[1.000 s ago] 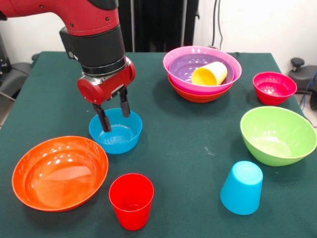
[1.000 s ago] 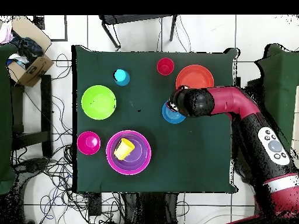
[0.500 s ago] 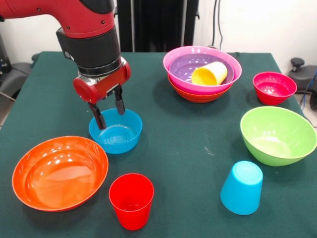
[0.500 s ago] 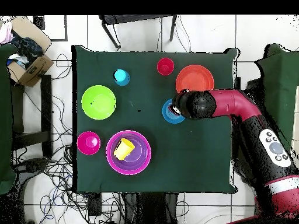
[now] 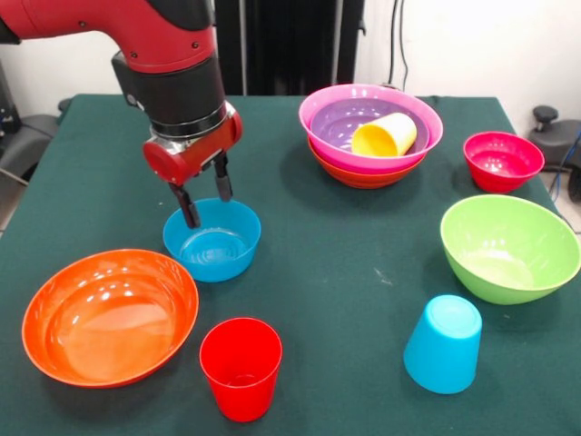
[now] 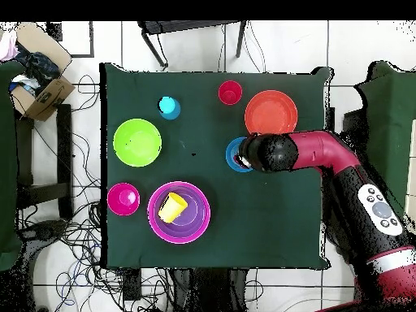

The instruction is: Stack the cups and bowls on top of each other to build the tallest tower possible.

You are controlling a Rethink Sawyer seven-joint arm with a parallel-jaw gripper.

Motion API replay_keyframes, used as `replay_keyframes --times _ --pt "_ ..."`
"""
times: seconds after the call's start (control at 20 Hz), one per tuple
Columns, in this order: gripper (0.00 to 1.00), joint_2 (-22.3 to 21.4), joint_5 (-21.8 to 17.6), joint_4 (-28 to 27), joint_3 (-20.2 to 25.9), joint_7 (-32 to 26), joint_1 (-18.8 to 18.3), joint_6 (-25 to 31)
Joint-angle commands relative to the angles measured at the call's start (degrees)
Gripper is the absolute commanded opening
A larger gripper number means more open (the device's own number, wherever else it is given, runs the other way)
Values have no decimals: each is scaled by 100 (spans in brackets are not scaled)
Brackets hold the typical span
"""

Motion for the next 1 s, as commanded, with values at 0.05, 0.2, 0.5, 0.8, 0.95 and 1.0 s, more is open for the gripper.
replay_keyframes --times 0.05,0.2,0.5,0.8,0.95,1.0 --pt "100 -228 4 609 -402 -60 241 383" --pt "100 -171 -47 583 -433 -20 272 312" --pt "100 -54 -224 530 -494 52 308 43" --pt "100 212 -446 431 -618 67 330 -244" --pt "100 303 -518 413 -695 141 379 -377" --pt "100 326 -539 411 -712 146 389 -413"
